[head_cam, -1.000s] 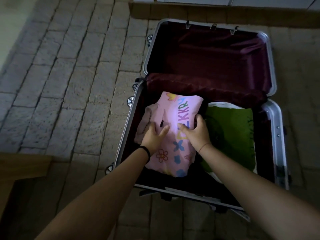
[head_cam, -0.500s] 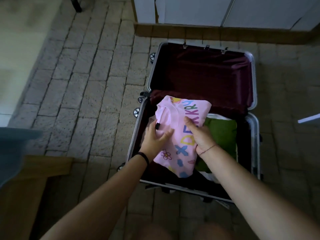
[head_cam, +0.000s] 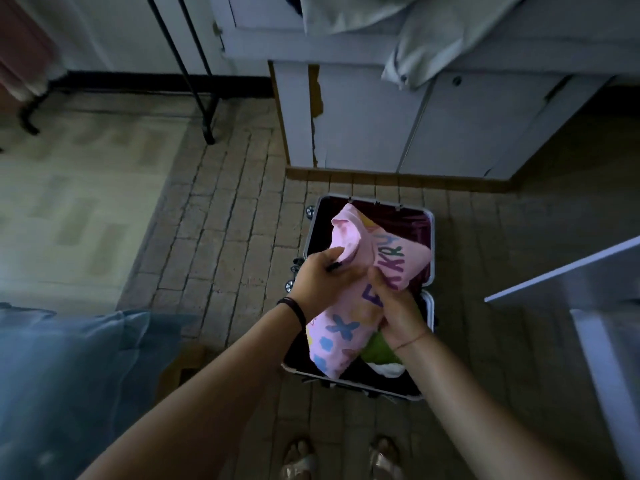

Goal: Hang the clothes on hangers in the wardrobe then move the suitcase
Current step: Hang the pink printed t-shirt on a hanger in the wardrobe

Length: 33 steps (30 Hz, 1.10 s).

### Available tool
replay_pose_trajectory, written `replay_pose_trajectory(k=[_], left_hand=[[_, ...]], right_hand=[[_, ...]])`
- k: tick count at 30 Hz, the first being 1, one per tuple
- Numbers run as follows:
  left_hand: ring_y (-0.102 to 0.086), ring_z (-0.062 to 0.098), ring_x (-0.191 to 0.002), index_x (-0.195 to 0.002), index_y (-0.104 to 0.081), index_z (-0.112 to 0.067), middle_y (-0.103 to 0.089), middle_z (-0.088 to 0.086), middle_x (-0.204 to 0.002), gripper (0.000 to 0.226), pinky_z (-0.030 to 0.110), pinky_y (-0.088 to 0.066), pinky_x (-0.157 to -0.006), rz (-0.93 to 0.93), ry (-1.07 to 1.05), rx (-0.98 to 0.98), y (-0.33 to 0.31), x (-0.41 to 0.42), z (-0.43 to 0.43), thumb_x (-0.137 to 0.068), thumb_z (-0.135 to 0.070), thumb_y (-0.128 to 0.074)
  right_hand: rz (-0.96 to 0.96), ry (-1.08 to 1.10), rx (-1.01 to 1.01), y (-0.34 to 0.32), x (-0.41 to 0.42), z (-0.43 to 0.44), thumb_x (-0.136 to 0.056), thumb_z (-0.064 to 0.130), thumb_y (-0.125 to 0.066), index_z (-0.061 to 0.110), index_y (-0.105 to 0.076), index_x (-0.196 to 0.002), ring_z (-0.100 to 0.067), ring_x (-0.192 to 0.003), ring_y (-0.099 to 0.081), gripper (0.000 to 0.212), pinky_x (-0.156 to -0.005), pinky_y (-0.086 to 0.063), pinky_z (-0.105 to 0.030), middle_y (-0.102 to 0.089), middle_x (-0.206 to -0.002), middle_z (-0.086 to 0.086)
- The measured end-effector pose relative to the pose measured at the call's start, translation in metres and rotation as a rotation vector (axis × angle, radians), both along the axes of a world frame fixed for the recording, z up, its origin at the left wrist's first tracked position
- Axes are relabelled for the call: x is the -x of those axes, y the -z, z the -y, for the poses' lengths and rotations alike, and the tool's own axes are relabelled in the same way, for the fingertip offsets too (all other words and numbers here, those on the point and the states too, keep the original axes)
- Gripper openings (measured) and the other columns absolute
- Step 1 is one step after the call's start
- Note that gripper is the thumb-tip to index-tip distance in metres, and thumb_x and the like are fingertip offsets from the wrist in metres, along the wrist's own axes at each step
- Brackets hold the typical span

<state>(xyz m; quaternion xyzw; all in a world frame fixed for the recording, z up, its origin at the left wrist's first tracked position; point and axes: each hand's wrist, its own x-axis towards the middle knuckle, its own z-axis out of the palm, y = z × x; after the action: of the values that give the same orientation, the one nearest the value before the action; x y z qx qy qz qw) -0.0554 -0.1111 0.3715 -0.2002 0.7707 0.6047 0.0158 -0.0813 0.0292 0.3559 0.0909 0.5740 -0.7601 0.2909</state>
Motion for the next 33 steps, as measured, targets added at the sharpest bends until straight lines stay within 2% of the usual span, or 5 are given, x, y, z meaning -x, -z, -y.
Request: replay_pose_trajectory(k=[7, 12, 23, 28, 33], left_hand=[[-0.047, 0.008, -0.065, -0.084, -0.066, 0.004, -0.056, 0.001, -0.073, 0.029, 0.016, -0.039, -0.061, -0.131, 0.265, 0.184, -0.189, -0.003, -0.006, -0.079, -0.022, -0.075], [-0.06, 0.008, -0.076, -0.092, -0.072, -0.007, -0.072, 0.007, -0.087, 0.023, 0.027, -0.05, -0.078, -0.276, 0.526, 0.28, -0.28, -0.022, -0.017, -0.077, -0.023, -0.077], [-0.054, 0.005, -0.07, -0.083, -0.064, -0.024, -0.059, -0.009, -0.083, 0.019, 0.019, -0.045, -0.069, -0.287, 0.502, 0.459, -0.35, -0.07, -0.01, -0.074, -0.032, -0.079], [-0.055, 0.011, -0.089, -0.099, -0.061, -0.017, -0.052, -0.003, -0.109, 0.038, 0.017, -0.047, -0.077, -0.112, 0.533, 0.642, -0.357, -0.087, 0.016, -0.076, -0.044, -0.074], [-0.067, 0.01, -0.072, -0.084, -0.062, -0.022, -0.069, -0.005, -0.081, 0.02, 0.02, -0.055, -0.062, -0.026, 0.33, 0.316, -0.371, -0.102, 0.03, -0.084, -0.042, -0.065]], right_hand=[[-0.255, 0.047, -0.151, -0.181, 0.015, -0.055, -0.065, 0.051, -0.079, 0.009, -0.039, -0.136, -0.017, -0.099, -0.067, 0.092, -0.087, -0.054, -0.047, -0.065, -0.113, -0.003], [-0.531, -0.279, -0.304, -0.304, 0.028, -0.067, -0.043, 0.083, -0.066, 0.03, -0.028, -0.144, -0.005, -0.117, -0.049, 0.121, -0.091, -0.044, -0.024, -0.047, -0.13, 0.012], [-0.574, -0.324, -0.062, -0.404, -0.026, -0.071, -0.068, 0.036, -0.07, 0.015, -0.057, -0.071, -0.011, -0.063, -0.057, 0.025, -0.06, -0.048, -0.021, -0.058, -0.063, 0.002], [-0.553, 0.057, 0.062, -0.429, -0.024, -0.062, -0.085, 0.026, -0.06, 0.013, -0.056, -0.07, -0.005, -0.049, -0.059, 0.02, -0.054, -0.048, -0.017, -0.062, -0.051, 0.006], [-0.686, 0.098, 0.036, -0.453, -0.022, -0.068, -0.069, 0.039, -0.071, 0.015, -0.059, -0.071, -0.004, -0.053, -0.061, 0.028, -0.055, -0.049, -0.017, -0.064, -0.054, 0.007]])
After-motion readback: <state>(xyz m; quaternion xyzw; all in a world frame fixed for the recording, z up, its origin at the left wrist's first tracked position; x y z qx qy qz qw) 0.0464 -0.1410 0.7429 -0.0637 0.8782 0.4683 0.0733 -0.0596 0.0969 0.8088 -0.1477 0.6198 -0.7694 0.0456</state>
